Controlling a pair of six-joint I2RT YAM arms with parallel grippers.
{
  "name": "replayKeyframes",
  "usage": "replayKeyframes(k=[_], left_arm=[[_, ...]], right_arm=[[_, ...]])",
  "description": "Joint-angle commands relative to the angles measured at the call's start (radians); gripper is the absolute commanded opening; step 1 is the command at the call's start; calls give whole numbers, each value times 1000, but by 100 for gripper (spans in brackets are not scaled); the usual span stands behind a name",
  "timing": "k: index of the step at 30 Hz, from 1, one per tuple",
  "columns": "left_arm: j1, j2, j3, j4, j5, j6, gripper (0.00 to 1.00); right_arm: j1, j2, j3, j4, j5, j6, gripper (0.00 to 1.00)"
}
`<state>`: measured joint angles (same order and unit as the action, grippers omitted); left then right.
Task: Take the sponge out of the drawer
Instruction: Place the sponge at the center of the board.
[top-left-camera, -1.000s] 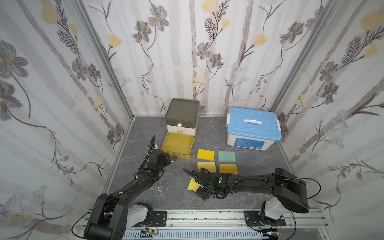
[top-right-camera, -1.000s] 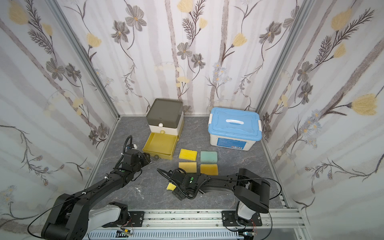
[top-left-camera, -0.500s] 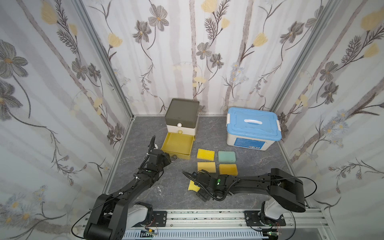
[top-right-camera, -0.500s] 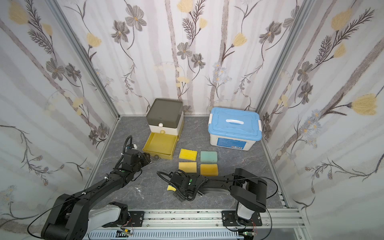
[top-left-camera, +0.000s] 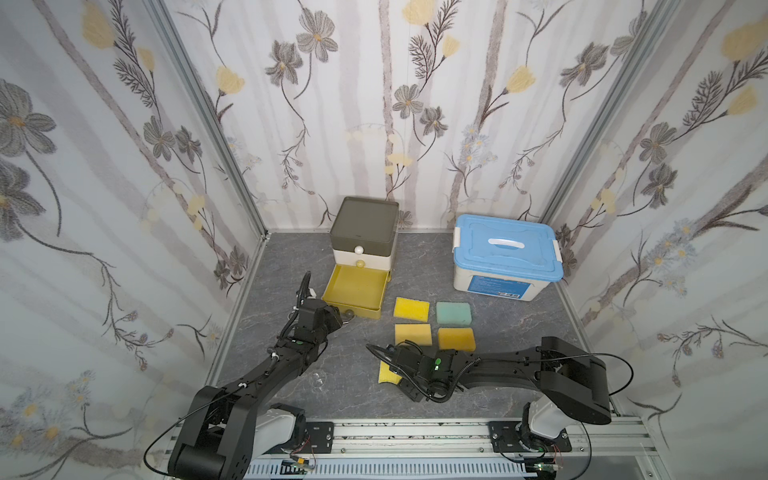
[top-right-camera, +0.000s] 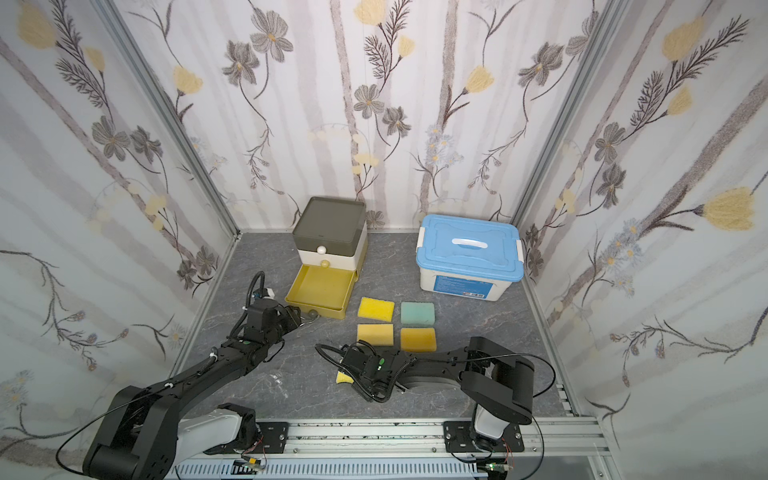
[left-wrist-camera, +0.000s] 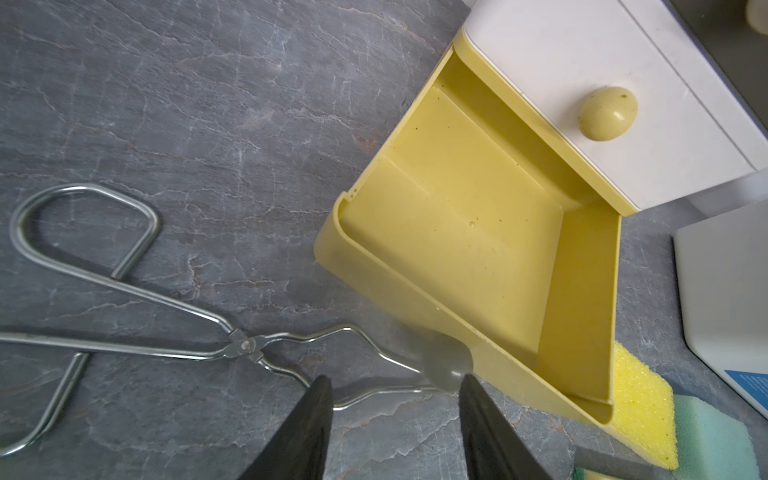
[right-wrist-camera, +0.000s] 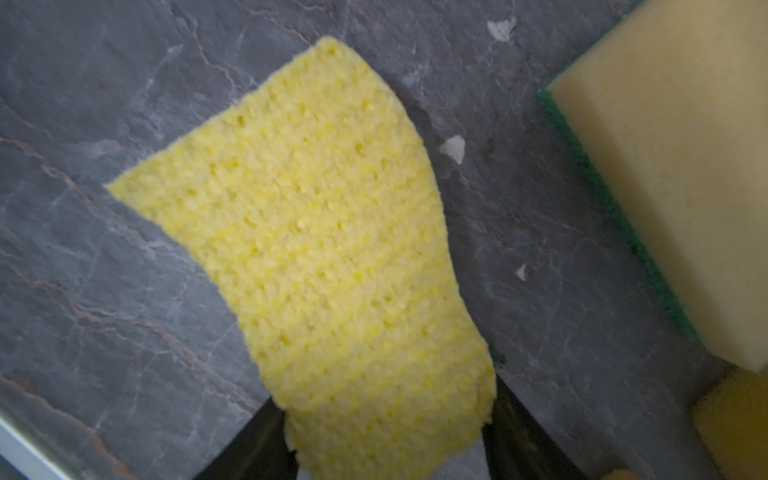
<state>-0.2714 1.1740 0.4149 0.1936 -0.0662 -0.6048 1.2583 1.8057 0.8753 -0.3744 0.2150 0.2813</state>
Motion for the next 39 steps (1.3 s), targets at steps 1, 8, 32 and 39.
replayKeyframes(k=[1,8,32,39], left_arm=[[0,-3,-1,34,0,3,52],[0,9,4,42,3,5,52],[1,68,30,84,32,8,52],[0,80,27,99,38,7,52]], right_arm=[[-2,17,5,-28,44,39,59],[-5,40,4,-74,70,111,52],[-16,-55,-77,-202,104,246,55],[-17,-59,-69,-233,113,255,62]])
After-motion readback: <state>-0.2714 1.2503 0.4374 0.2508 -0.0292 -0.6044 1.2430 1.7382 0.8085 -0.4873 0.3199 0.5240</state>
